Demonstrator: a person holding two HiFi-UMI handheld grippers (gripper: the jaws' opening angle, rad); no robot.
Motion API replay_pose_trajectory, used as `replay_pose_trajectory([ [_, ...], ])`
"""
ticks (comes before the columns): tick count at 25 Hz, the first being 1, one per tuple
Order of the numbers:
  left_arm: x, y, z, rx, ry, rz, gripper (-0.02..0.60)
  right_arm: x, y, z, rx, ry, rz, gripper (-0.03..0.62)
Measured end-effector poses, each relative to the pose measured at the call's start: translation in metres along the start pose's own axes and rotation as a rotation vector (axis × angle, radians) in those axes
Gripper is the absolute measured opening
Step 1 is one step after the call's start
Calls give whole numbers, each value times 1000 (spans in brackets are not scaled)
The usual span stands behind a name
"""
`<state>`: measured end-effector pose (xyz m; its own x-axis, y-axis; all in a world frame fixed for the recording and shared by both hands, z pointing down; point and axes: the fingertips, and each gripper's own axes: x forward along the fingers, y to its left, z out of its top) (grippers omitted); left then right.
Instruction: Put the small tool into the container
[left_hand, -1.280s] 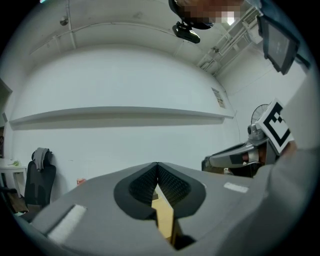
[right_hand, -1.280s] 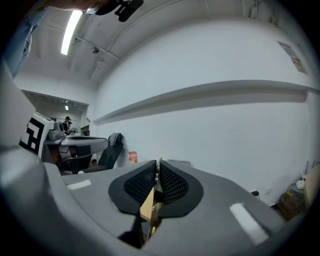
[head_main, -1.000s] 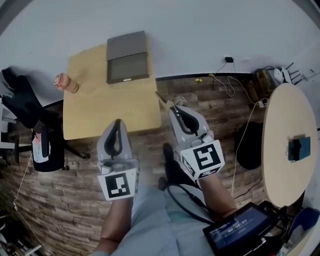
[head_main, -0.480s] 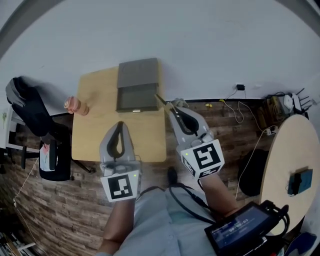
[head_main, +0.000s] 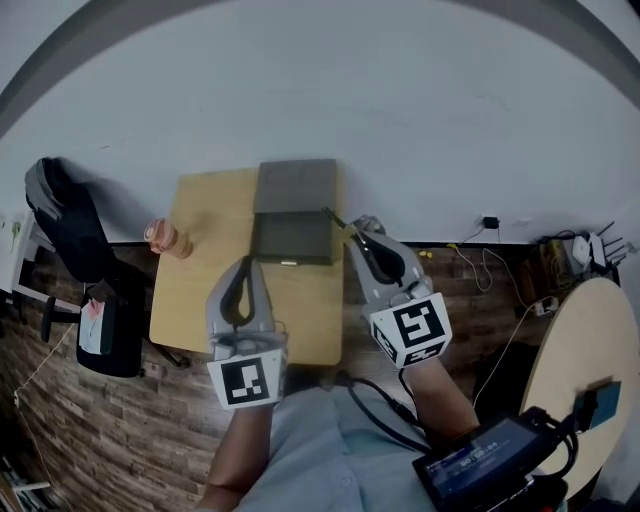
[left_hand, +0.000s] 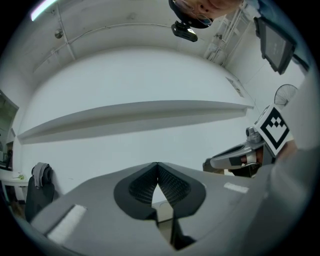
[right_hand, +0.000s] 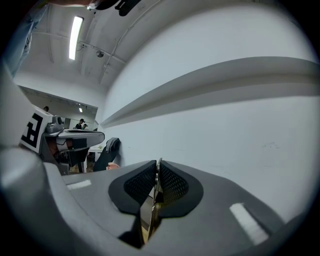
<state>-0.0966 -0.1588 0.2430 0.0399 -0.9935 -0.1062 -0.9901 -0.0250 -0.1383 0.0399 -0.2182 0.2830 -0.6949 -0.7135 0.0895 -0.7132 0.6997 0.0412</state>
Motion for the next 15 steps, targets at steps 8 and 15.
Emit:
replay_pose_trajectory([
  [8,26,16,-38,-19,45,-21,9,38,-3,-29,11,55,9,23],
  [15,49,62,-81,-31,116,-56,9,101,18,-67,20,153,35,23],
])
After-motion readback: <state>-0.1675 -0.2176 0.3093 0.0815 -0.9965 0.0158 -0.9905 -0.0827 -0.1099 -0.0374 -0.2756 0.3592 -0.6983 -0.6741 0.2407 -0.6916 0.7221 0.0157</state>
